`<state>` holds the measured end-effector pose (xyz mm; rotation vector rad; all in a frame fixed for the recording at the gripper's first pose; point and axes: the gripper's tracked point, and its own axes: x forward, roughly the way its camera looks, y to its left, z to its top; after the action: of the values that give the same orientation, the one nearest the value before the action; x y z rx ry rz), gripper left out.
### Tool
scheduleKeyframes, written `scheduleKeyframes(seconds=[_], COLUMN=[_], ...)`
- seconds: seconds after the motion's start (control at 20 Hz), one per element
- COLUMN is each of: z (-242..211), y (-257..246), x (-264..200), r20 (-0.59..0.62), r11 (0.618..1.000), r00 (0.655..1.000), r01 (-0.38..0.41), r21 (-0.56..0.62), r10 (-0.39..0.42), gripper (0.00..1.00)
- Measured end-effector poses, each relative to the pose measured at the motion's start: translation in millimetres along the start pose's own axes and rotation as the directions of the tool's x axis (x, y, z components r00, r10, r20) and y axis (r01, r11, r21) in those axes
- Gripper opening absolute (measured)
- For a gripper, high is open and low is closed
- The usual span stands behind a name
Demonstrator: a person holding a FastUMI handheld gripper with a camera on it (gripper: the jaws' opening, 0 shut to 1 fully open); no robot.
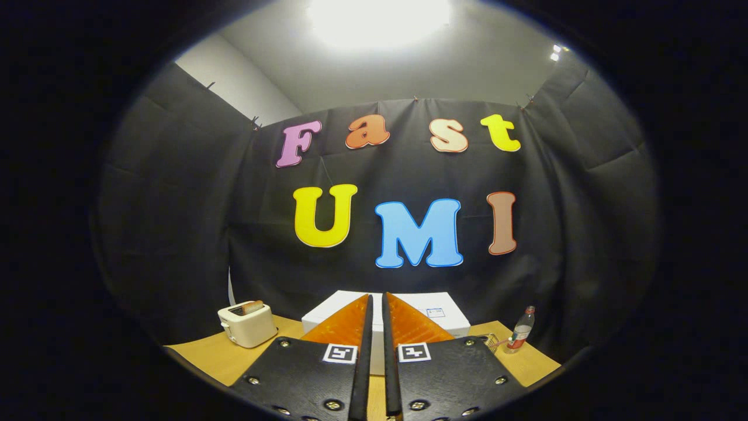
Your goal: Open the microwave, put the food inside, and close the microwave door.
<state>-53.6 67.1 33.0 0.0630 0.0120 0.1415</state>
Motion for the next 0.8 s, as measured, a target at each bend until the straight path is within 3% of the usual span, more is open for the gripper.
scheduleKeyframes(seconds=[0.15, 0.35, 0.45, 0.5, 0.8], z=[-4, -8, -6, -6, -1], y=[-10, -27, -25, -23, -22], x=[-8, -13, -12, -10, -1], r20=[-0.041, -0.084, -0.073, -0.078, -0.073], r11=[1.000, 0.995, 0.994, 0.995, 0.991], r00=[0.999, 0.991, 0.992, 0.991, 0.988], r01=[0.019, 0.104, 0.107, 0.104, 0.134], r21=[0.018, 0.008, -0.001, -0.009, -0.028], r10=[-0.018, -0.103, -0.107, -0.105, -0.136], gripper=[0.14, 0.71, 0.93, 0.98, 0.98])
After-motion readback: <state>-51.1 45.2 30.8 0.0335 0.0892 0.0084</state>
